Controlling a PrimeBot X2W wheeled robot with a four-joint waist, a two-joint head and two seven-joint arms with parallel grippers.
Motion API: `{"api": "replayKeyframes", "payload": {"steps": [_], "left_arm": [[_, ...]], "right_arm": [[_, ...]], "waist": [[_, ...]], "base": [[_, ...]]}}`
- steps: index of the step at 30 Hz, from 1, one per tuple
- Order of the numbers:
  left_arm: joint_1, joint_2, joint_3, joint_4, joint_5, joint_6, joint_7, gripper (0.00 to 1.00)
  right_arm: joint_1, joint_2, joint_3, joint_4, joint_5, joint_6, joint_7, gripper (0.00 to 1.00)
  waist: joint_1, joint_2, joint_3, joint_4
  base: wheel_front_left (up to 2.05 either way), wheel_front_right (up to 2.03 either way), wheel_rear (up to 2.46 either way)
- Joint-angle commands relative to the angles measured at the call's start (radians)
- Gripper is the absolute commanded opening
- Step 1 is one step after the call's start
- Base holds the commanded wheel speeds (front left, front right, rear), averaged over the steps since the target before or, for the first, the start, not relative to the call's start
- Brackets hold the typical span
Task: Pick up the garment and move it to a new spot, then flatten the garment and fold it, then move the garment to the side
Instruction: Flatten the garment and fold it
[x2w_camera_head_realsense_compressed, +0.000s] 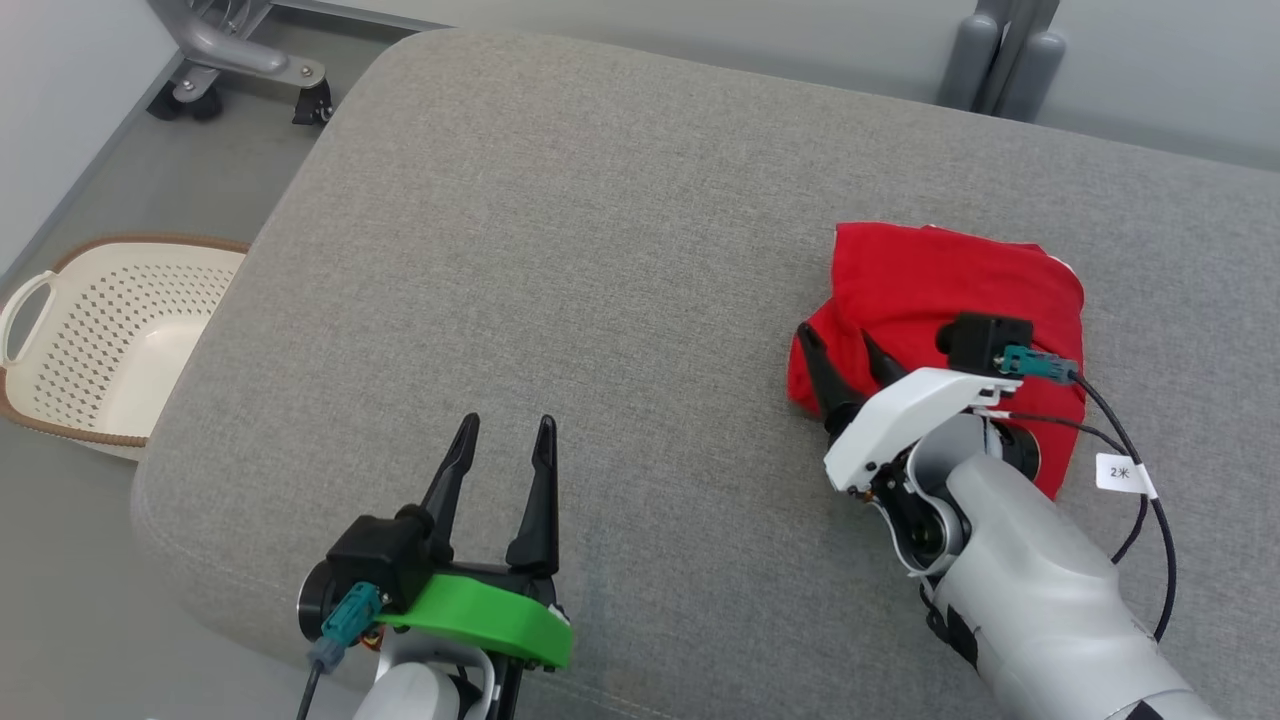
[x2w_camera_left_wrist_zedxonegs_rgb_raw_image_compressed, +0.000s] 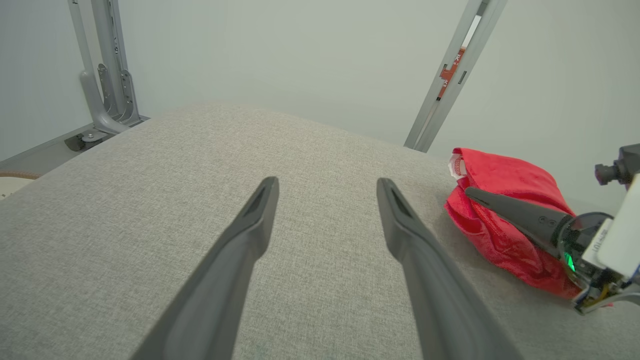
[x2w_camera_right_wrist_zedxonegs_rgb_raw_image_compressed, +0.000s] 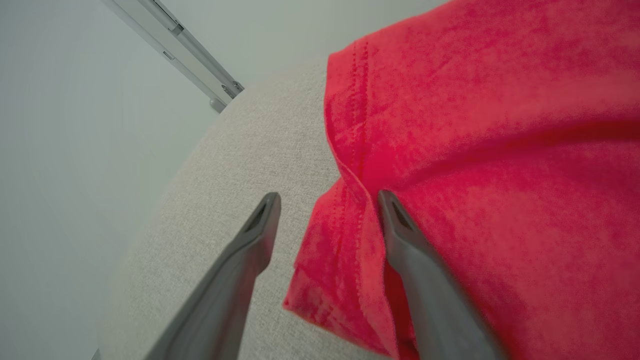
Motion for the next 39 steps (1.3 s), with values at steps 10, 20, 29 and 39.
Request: {"api": "replayKeyframes", "payload": {"steps": [10, 20, 29, 39], "left_arm": [[-0.012, 0.003, 0.015, 0.002, 0.009, 0.0, 0.0, 1.0], [-0.038, 0.003, 0.069, -0.019, 0.037, -0.012, 0.0, 1.0], [-0.047, 0.003, 0.116, -0.081, 0.053, -0.016, 0.0, 1.0], [-0.007, 0.003, 0.14, -0.091, 0.082, -0.02, 0.001, 1.0]], "right_arm": [[0.056, 0.0, 0.167, -0.118, 0.125, 0.0, 0.127, 1.0], [0.087, -0.126, 0.187, -0.436, 0.194, 0.0, 0.1, 1.0], [0.156, -0.284, 0.051, -0.514, -0.048, 0.0, -0.059, 1.0], [0.329, -0.233, -0.183, -0.563, -0.352, 0.0, -0.12, 1.0]], "waist": [[0.0, 0.0, -0.01, -0.06], [0.0, 0.0, -0.038, -0.205], [0.0, 0.0, -0.057, -0.316], [0.0, 0.0, -0.073, -0.382]], "base": [[0.0, 0.0, 0.0], [0.0, 0.0, 0.0], [0.0, 0.0, 0.0], [0.0, 0.0, 0.0]]}}
